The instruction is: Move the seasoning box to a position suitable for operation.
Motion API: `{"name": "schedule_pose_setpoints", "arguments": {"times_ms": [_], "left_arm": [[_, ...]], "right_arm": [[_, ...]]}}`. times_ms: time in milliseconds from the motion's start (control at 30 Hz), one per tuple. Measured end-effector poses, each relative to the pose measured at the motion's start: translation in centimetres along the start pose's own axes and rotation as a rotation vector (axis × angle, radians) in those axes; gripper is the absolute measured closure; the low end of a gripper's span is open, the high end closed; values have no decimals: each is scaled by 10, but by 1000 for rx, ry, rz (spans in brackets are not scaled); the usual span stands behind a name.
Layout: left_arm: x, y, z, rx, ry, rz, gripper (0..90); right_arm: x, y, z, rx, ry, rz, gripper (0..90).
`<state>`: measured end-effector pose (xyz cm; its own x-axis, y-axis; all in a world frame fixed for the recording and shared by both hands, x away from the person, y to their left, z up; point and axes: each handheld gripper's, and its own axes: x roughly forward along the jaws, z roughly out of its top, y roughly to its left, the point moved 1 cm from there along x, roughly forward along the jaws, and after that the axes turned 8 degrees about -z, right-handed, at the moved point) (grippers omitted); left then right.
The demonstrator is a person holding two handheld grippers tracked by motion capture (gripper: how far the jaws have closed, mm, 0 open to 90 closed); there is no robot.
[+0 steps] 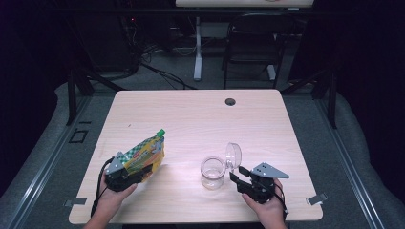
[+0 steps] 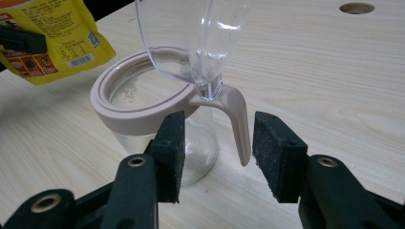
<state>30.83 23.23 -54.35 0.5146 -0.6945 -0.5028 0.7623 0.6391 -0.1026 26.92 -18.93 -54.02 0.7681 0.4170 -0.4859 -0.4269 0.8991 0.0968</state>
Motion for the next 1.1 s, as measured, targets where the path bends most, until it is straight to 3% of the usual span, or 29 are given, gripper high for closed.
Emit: {"name": "schedule_pose_setpoints", "arguments": {"times_ms": [433, 533, 733, 900, 1100], "left_arm": [[4, -14, 4, 73, 49, 20, 631], [7, -18, 4, 108, 83, 34, 631], [9, -24, 6, 145, 108, 45, 631], [10, -31, 8, 209, 135, 68, 631], [11, -35, 9, 232, 147, 70, 632]], "right_arm": [[0, 1, 0, -1, -3, 4, 548], [0, 0, 0, -2, -4, 3, 548], [-1, 0, 1, -5, -3, 2, 548], [-1, 0, 1, -4, -5, 3, 548], [-1, 0, 1, -4, -5, 2, 548]]}}
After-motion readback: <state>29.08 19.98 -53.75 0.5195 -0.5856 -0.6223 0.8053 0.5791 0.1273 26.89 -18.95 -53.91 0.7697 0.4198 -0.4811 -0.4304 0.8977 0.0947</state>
